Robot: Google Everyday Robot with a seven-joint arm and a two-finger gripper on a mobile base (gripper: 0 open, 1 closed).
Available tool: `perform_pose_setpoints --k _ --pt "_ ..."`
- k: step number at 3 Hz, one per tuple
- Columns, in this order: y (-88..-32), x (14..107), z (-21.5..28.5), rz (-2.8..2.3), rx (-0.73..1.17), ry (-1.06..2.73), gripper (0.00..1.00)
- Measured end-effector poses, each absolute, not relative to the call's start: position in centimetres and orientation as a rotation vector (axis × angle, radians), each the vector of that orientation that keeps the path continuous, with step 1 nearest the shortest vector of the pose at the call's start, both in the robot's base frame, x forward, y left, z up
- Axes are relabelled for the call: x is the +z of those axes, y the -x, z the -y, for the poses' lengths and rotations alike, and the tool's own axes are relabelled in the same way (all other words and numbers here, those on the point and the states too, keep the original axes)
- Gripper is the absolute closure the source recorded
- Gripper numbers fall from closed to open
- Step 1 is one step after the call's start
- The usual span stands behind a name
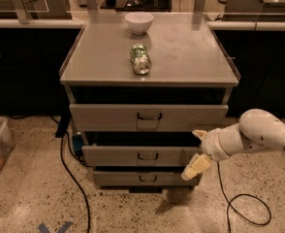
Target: Open middle drawer
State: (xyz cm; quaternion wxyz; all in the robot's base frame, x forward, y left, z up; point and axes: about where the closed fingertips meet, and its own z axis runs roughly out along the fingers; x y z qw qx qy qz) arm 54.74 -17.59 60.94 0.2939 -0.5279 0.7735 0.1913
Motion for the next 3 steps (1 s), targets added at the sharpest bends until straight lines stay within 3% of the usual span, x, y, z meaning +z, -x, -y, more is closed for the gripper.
perform_pose_setpoints --k 3 --pt "-57.5 55.0 17.7 -2.100 0.435 1.303 0.00"
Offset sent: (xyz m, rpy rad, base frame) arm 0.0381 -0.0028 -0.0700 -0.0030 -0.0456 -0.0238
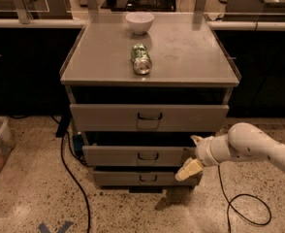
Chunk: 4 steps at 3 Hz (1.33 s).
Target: Open middle drawer
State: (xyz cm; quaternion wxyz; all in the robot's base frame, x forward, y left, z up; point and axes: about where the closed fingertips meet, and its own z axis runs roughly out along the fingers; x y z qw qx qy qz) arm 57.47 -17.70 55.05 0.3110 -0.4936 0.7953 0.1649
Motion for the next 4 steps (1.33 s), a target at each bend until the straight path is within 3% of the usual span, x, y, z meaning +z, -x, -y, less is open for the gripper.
perform_pose_setpoints --k 2,3,4 --pt "-58.7 54.0 17.5 -2.103 0.431 1.277 0.00" --pt "-59.0 51.6 15.7 -2.040 0.613 1.291 0.00" --pt "-59.2 49.8 16.0 -2.009 0.680 1.318 0.00"
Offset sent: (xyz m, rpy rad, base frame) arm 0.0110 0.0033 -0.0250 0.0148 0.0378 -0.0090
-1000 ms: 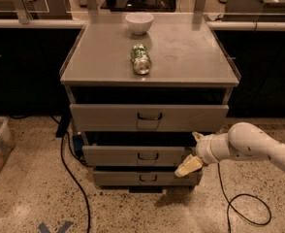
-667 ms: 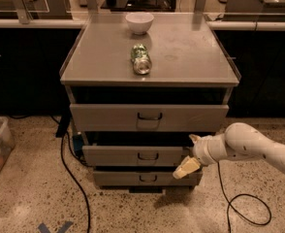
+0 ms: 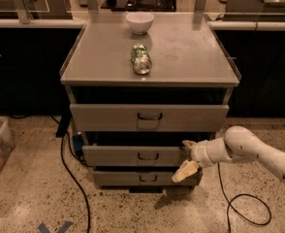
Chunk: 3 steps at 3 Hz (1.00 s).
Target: Open middle drawer
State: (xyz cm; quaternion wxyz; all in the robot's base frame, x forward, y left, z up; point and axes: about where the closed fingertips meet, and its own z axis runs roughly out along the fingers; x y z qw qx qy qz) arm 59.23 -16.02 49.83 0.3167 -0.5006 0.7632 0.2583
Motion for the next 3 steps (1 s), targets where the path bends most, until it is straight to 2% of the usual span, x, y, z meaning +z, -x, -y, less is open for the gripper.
perform_pose_setpoints --k 3 --pt "-59.1 47.6 14.0 -2.129 0.597 1.409 0.00"
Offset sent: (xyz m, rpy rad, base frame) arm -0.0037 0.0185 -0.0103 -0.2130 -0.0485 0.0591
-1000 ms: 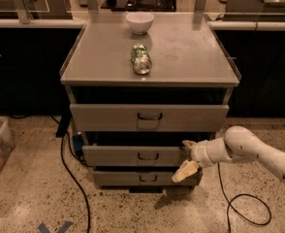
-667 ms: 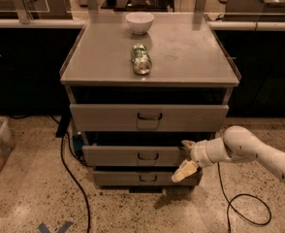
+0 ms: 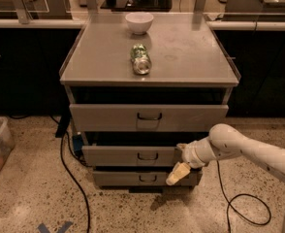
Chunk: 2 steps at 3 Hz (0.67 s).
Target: Open middle drawer
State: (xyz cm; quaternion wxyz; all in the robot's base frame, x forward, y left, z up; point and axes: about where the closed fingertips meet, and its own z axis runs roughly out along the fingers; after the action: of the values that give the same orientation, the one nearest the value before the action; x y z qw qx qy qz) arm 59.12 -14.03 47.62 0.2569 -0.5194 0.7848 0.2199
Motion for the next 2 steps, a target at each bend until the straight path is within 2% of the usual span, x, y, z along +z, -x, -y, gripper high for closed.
perform_pose_setpoints --k 1,2 --pt "-59.1 47.6 14.0 -2.129 0.597 1.409 0.00" --pt "-61.0 46.5 13.8 -2.167 0.508 1.364 0.00"
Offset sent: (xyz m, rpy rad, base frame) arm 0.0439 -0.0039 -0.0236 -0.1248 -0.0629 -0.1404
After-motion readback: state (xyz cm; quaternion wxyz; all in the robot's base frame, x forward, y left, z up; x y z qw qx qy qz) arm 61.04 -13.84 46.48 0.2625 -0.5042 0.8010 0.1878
